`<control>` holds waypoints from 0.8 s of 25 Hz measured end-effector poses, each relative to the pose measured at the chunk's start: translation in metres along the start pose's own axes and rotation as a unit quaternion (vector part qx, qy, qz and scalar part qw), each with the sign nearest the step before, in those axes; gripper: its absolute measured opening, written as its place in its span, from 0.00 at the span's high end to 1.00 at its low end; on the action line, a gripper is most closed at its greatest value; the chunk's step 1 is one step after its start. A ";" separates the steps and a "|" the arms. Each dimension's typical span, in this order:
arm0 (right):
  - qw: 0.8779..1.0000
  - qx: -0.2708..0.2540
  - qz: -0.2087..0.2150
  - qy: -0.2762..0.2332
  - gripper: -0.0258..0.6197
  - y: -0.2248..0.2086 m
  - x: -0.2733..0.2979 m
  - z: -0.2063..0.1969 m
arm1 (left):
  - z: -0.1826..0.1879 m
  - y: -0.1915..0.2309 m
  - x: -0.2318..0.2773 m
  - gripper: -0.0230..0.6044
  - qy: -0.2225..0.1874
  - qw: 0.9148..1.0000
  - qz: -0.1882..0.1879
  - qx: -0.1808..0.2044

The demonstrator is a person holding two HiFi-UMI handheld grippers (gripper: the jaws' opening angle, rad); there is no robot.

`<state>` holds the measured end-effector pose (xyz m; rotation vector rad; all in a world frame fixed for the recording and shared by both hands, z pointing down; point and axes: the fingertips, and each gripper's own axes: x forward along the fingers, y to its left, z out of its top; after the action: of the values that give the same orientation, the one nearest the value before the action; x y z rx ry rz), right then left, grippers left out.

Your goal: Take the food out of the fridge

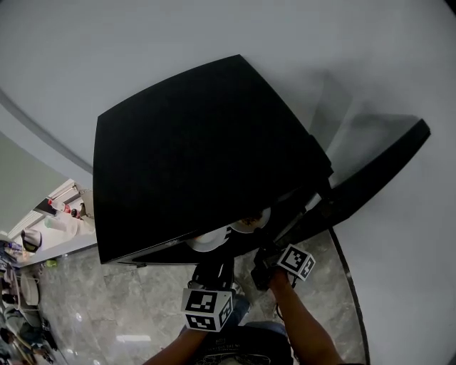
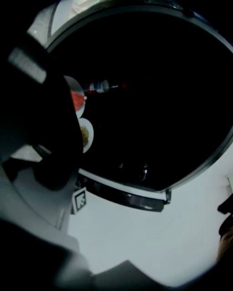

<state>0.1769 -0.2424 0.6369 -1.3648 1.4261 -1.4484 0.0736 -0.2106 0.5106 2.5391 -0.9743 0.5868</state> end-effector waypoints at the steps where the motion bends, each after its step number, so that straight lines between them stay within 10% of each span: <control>1: 1.000 0.004 0.000 0.001 0.79 -0.001 0.004 0.001 | -0.001 0.003 0.001 0.99 0.002 1.000 0.000 0.000; 20: 0.996 0.083 0.022 0.001 0.94 -0.010 0.017 -0.003 | -0.009 0.022 0.005 0.99 0.017 1.000 -0.002 -0.013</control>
<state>0.1720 -0.2564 0.6511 -1.2221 1.2980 -1.5041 0.0593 -0.2245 0.5243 2.4992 -0.9592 0.6104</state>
